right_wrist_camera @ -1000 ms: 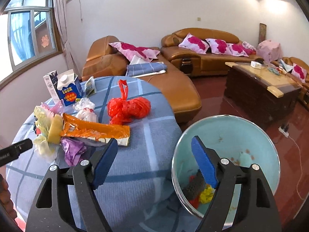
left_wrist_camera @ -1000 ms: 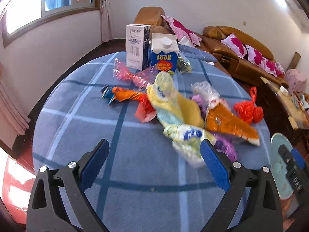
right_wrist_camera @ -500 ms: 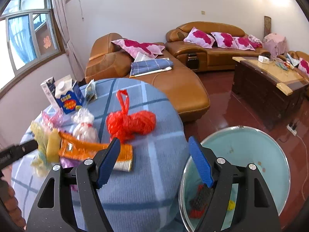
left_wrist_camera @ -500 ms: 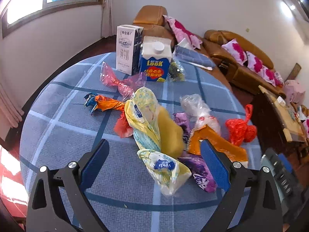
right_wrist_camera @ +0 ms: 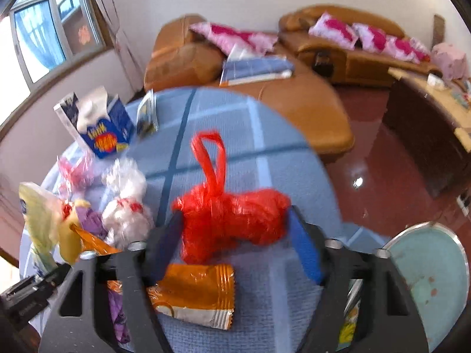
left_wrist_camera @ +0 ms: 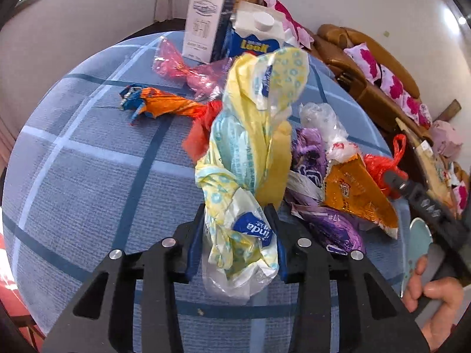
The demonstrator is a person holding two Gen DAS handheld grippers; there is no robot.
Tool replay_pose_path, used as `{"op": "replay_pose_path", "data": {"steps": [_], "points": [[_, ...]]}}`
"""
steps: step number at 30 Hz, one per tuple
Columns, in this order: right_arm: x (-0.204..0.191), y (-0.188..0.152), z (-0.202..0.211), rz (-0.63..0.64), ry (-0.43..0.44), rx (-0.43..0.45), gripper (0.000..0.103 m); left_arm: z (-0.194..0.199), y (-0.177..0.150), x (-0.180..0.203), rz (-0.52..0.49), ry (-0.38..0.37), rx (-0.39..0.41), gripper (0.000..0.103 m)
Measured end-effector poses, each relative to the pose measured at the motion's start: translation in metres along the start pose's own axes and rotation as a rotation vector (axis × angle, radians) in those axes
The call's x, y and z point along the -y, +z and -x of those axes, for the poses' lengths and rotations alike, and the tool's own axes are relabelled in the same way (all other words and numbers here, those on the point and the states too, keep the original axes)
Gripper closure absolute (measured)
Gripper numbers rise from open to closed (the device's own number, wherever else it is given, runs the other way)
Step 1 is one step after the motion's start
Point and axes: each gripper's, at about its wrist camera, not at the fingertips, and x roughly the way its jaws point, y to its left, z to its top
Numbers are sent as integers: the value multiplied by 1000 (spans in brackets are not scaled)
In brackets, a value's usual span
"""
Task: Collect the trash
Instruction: 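Grasp the yellow plastic bag with the left tool while the right tool grasps the red bag, then carry the yellow bag and red bag over the teal bucket with both tools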
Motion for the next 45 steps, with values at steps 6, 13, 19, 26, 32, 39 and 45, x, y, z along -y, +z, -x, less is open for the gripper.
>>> {"op": "replay_pose_path", "data": {"steps": [6, 13, 19, 26, 32, 39, 45], "points": [[0, -6, 10, -9, 38, 24, 81, 23, 0, -8, -45, 23, 66, 63], [-8, -2, 64, -3, 43, 186, 90, 43, 0, -21, -20, 62, 109, 64], [-5, -17, 107, -40, 52, 264, 90, 57, -9, -14, -51, 67, 133, 64], [-3, -47, 135, -55, 34, 294, 97, 67, -22, 12, -133, 60, 139, 64], [-1, -64, 147, -67, 56, 290, 98, 80, -35, 30, -188, 74, 165, 64], [2, -85, 167, -75, 67, 310, 98, 91, -47, 47, -238, 86, 188, 64], [12, -98, 184, -98, 54, 333, 98, 100, -55, 60, -268, 84, 206, 64]]}}
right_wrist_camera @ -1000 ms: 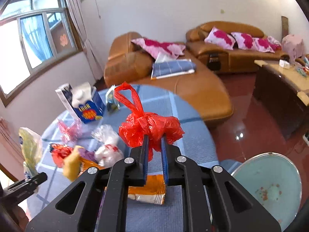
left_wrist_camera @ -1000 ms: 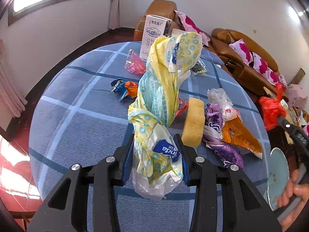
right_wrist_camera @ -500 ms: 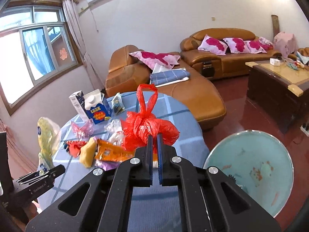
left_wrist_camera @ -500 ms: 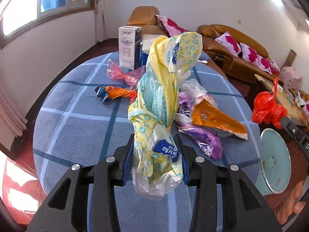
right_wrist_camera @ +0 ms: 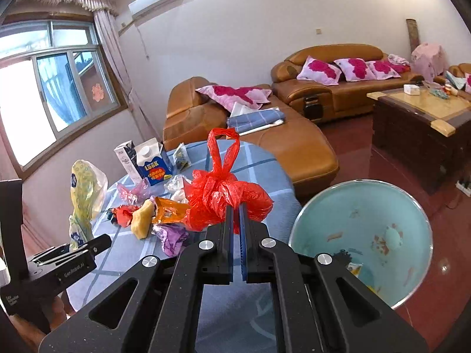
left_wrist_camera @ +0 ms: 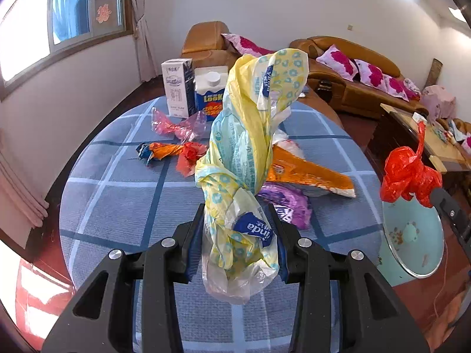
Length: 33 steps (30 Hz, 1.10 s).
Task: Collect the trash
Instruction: 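Carry the yellow bag and red bag over the teal bucket with both tools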
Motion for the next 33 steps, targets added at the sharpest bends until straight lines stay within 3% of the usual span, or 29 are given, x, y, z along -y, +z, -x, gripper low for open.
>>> {"op": "replay_pose_path", "data": {"steps": [18, 33], "points": [[41, -11, 45, -46, -108, 70, 98, 24, -12, 60, -131, -61, 32, 64], [79, -12, 58, -100, -179, 102, 98, 32, -10, 115, -224, -112, 57, 64]]}}
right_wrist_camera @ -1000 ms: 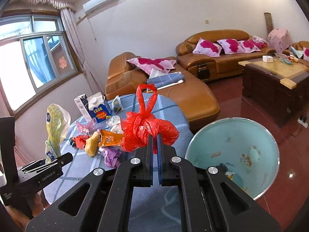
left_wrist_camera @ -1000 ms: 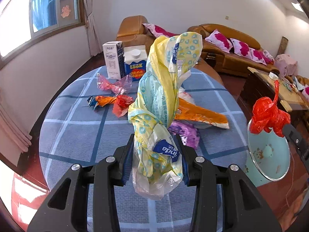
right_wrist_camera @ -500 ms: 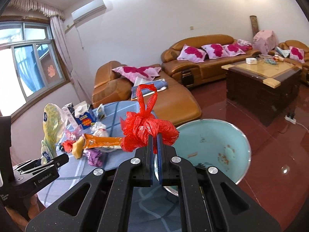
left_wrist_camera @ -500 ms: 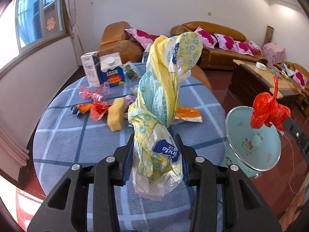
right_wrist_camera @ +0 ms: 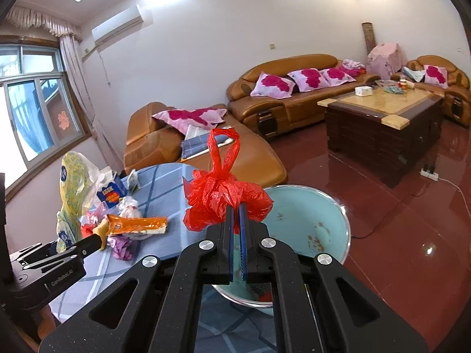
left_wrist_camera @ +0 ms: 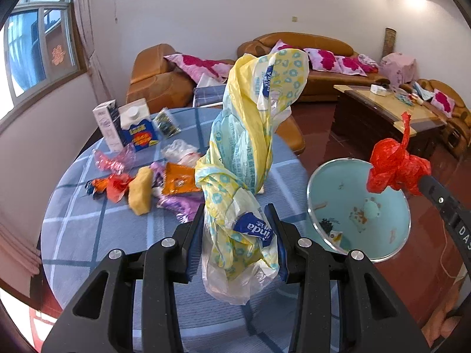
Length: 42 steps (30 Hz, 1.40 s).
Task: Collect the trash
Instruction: 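Carry the yellow bag and red bag over the teal bucket with both tools, then open both tools to drop the yellow bag and red bag into the bucket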
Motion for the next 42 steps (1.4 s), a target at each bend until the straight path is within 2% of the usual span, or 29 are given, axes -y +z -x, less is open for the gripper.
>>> {"op": "replay_pose_path", "data": {"steps": [11, 26, 36, 42], "points": [[15, -1, -2, -29, -65, 12, 98, -7, 8, 33, -60, -18, 6, 64], [41, -7, -16, -62, -147, -14, 98, -33, 13, 71, -107, -54, -42, 64], [60, -16, -33, -68, -192, -65, 98, -58, 8, 101, -148, -70, -86, 63], [67, -22, -44, -85, -188, -100, 98, -73, 2, 114, -165, -82, -123, 63]]}}
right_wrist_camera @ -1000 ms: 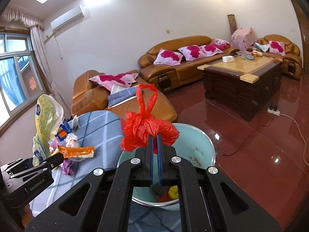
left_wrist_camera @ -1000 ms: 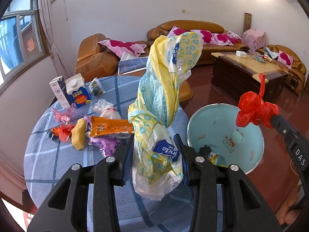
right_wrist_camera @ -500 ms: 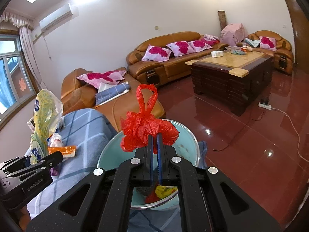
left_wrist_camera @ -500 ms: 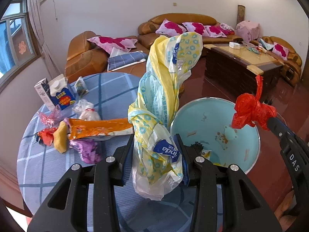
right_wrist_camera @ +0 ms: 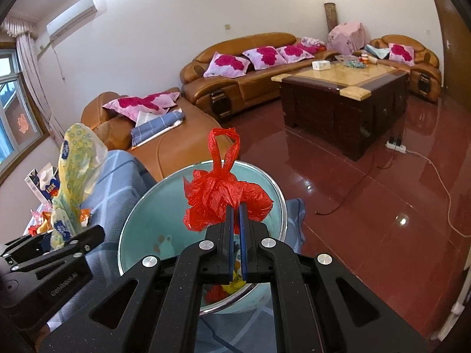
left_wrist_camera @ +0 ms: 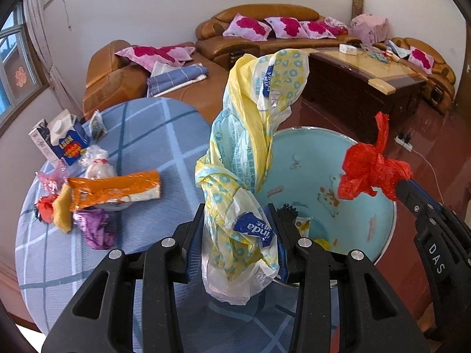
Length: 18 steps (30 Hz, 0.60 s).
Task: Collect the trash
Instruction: 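Open both tools to drop the yellow bag and red bag into the bucket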
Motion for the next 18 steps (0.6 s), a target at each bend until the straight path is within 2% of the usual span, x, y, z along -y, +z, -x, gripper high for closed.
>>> {"op": "replay_pose_path", "data": {"steps": [5, 7, 8, 18], "points": [[1, -4, -12, 7, 13, -46, 96, -14, -2, 5, -3, -15, -33, 62], [2, -6, -14, -5, 10, -53, 79, -19, -3, 6, -8, -10, -40, 61], [3, -6, -14, -7, 12, -52, 76, -20, -3, 7, -10, -9, -43, 61], [7, -1, -1, -34, -5, 3, 73, -25, -3, 9, -12, -13, -55, 60]]}}
